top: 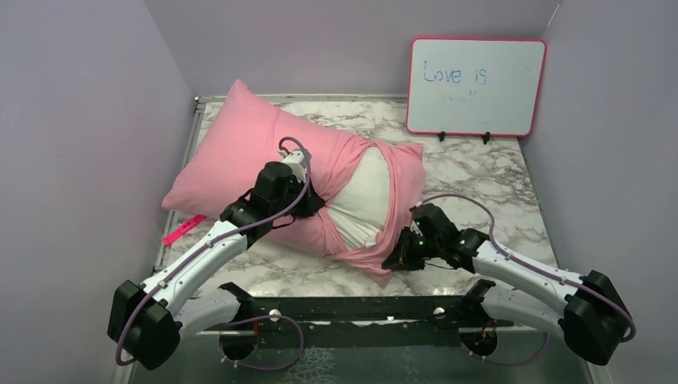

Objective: Remove the pillowcase from the pillow
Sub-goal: Remove the pillow from the pillowcase.

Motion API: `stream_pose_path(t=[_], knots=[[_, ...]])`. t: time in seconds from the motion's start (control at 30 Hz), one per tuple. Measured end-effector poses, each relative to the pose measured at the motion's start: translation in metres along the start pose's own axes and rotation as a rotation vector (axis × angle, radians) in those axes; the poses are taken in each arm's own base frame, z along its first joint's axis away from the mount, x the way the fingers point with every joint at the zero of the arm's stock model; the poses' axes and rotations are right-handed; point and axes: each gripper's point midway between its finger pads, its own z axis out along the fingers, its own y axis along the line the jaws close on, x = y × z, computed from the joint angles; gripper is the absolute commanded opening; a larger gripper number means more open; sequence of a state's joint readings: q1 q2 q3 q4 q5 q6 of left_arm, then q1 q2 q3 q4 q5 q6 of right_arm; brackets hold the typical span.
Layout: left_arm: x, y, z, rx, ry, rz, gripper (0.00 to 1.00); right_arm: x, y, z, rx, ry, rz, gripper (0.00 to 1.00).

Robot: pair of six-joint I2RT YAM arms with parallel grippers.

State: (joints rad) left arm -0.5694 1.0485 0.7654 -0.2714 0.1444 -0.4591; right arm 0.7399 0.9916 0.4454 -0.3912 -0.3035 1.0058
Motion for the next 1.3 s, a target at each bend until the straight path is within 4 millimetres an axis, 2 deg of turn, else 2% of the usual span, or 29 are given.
stream_pose_path(t=[0.07,0.17,0.3,0.37,0.5,0.7,0.8,0.87,0.9,1.0,1.03,1.23,1.3], knots=[[0.0,-0.001,0.0,0.009,0.004,-0.002,0.0,-0.002,0.0,0.001,0.011,-0.002,-0.012,0.11],[0.002,-0.002,0.001,0.032,0.006,-0.005,0.0,-0.004,-0.001,0.0,0.031,-0.005,-0.027,0.27],[0.005,-0.001,0.004,0.063,-0.006,-0.009,0.0,-0.005,-0.007,-0.008,0.101,-0.002,-0.043,0.33],[0.005,-0.002,0.005,0.083,-0.019,-0.003,0.0,-0.008,-0.003,-0.016,0.12,-0.003,-0.061,0.41],[0.004,-0.001,0.004,0.104,-0.043,0.011,0.0,-0.02,0.024,-0.035,0.082,-0.032,-0.128,0.6],[0.004,-0.002,0.004,0.117,-0.051,0.027,0.0,-0.049,0.082,-0.06,-0.019,-0.108,-0.195,0.61],[0.004,-0.002,0.005,0.12,-0.052,0.03,0.0,-0.058,0.093,-0.055,-0.012,-0.105,-0.183,0.61],[0.004,-0.002,0.005,0.12,-0.053,0.03,0.0,-0.058,0.089,-0.045,0.017,-0.082,-0.157,0.55],[0.004,-0.002,0.005,0.121,-0.053,0.03,0.0,-0.057,0.085,-0.04,0.036,-0.068,-0.144,0.49],[0.005,-0.002,0.005,0.121,-0.051,0.029,0.0,-0.055,0.075,-0.027,0.085,-0.033,-0.112,0.14],[0.005,-0.001,0.005,0.12,-0.05,0.029,0.0,-0.054,0.072,-0.026,0.095,-0.027,-0.107,0.07],[0.006,0.003,0.005,0.093,-0.047,0.03,0.0,-0.035,0.044,-0.034,0.087,-0.043,-0.108,0.06],[0.003,0.005,0.006,0.068,-0.041,0.032,0.0,-0.03,0.038,-0.035,0.067,-0.054,-0.12,0.01]])
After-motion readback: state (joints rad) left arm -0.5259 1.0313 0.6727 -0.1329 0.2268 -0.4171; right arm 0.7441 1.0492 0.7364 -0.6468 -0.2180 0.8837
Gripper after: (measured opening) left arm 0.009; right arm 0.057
